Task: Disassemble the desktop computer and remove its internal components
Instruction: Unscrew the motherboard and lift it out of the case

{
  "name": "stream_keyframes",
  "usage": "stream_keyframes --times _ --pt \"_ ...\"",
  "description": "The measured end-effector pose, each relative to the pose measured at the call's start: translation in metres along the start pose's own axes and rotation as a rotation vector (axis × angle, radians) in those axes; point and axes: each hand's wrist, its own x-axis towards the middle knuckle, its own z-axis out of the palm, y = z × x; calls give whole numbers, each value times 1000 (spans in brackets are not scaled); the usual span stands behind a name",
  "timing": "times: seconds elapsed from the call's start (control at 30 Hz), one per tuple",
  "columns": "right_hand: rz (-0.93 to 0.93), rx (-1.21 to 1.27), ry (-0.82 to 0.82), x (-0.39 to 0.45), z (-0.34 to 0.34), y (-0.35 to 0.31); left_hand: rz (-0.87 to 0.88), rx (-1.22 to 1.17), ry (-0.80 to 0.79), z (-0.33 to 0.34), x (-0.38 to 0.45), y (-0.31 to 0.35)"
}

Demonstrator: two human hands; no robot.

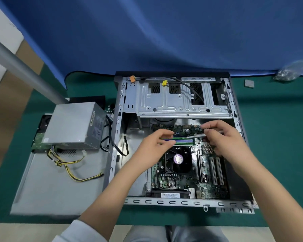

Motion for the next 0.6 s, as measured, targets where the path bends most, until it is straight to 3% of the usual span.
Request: stream_keyframes --times 0.13,0.27,0.5,0.6 --pt "15 95 -83 -7 7 -19 -22 -338 -41 1 -7 11" --pt "-12 110 -131 -8 19 -34 -64 -562 19 -8 -11 14" --pt "35 455 -241 6 50 -60 -71 -723 113 -39 -14 16" --pt "34 451 -363 22 74 -68 -37 -708 155 -60 -14 20"
